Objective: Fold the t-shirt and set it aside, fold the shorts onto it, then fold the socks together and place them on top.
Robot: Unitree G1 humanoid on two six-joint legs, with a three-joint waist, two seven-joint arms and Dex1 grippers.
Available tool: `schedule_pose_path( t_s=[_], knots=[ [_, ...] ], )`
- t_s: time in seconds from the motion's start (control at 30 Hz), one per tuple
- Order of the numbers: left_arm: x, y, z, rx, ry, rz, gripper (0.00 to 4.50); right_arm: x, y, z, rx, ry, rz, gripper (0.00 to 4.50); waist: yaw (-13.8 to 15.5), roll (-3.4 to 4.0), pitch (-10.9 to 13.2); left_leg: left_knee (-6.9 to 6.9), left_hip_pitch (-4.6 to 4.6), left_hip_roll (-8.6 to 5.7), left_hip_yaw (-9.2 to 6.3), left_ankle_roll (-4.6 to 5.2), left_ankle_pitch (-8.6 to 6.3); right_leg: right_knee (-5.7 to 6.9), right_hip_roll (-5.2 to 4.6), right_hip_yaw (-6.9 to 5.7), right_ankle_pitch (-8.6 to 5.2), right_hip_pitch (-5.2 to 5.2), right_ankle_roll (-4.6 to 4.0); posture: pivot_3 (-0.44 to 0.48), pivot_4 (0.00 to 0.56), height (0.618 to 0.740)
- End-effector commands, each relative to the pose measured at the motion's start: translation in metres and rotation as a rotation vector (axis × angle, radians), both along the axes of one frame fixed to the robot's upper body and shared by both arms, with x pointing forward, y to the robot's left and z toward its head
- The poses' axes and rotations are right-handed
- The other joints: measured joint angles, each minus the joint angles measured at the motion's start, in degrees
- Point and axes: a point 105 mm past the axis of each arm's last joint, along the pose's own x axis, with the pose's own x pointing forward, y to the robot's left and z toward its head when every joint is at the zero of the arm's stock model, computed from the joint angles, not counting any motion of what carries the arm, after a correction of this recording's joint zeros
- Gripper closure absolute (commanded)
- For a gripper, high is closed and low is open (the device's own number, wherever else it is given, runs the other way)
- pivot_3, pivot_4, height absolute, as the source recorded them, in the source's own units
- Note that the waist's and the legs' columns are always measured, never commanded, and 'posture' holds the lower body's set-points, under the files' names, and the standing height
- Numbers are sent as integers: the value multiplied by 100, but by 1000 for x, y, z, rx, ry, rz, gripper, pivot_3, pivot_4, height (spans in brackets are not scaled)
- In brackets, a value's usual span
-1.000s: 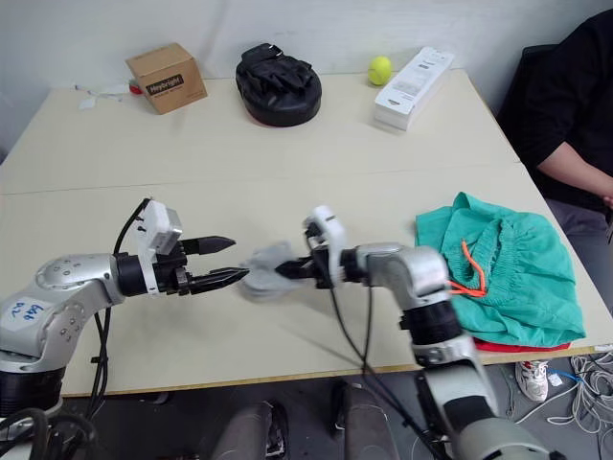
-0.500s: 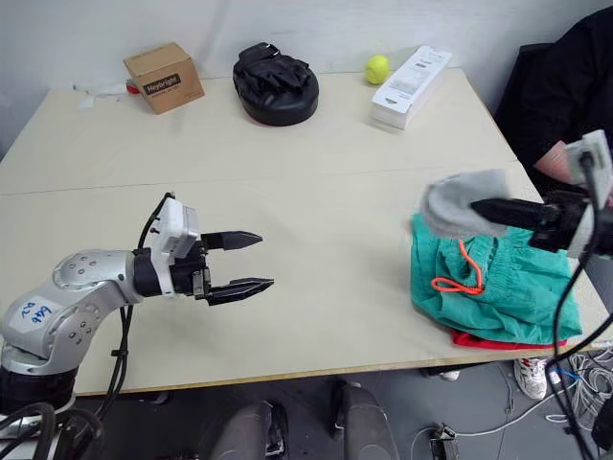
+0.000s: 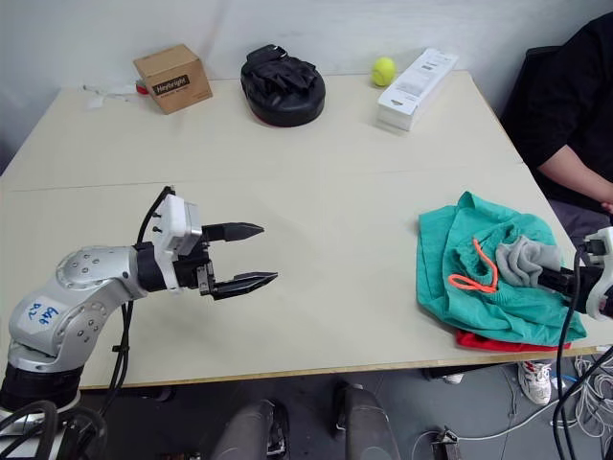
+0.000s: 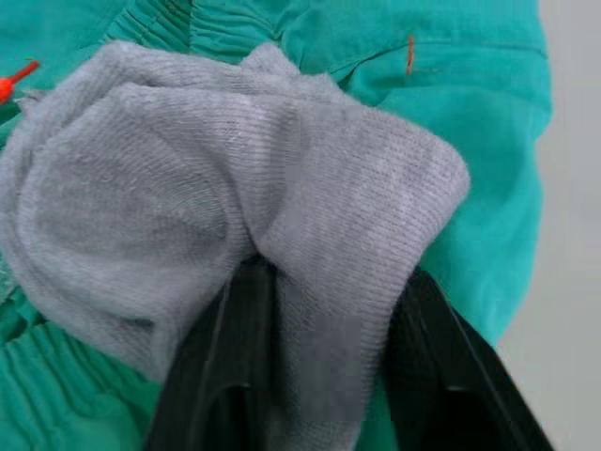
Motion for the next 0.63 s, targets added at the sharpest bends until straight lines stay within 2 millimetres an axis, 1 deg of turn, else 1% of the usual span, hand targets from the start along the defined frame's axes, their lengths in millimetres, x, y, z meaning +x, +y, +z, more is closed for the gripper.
schedule_pose_path(
  t_s=[0.03,0.13,0.2,0.23,0.33,0.37,0.43,0.47,0.57,0.63],
  knots=[
    [-3,2,8,-15,18,-52,0,-16,-5,9,-118,-48,68,1762,10,0,0,0,0,-1,1,0,0,0,0,0,0,-1,0,0,150,740],
    [-4,6,11,-35,43,-73,0,-40,-10,26,-166,-78,141,713,60,2,-1,-2,1,-2,1,2,-2,-2,0,-1,-1,-1,1,0,150,740],
    [-5,11,13,-30,48,-83,0,-63,-17,45,-190,-87,199,30,91,5,1,-1,2,-2,2,5,-5,-4,0,-1,-2,-4,4,0,150,740],
    [-5,16,15,-23,45,-86,0,-75,-22,57,-203,-88,216,30,102,7,1,0,4,-4,2,7,-6,-5,0,-1,-2,-8,4,0,150,740],
    [-6,34,22,-10,49,-75,0,-99,-40,87,-227,-88,194,30,70,14,3,0,3,-3,20,15,-11,-7,4,14,-3,-4,6,0,150,740],
    [-7,43,27,-10,58,-65,0,-108,-47,95,-218,-88,177,30,44,10,5,-4,2,-2,24,30,-20,-9,6,20,-3,1,6,0,150,740],
    [-12,63,37,-12,82,-57,0,-122,-53,109,-180,-98,158,30,-3,2,9,-4,9,2,19,35,-23,-13,13,17,-3,2,5,0,150,740],
    [-15,69,41,-15,93,-59,0,-127,-56,112,-165,-102,149,30,-22,-6,13,-6,33,4,16,33,-23,-14,17,14,-5,2,3,0,150,740],
    [-24,88,52,-27,123,-52,0,-137,-65,116,-144,-118,112,30,-34,-14,17,-15,41,8,15,26,-28,-16,21,15,-13,5,-7,0,150,740],
    [-23,94,51,-17,112,-33,0,-138,-68,113,-141,-114,106,30,-34,-13,16,-17,40,7,20,24,-29,-17,15,19,-14,3,-6,0,150,740]
  ],
)
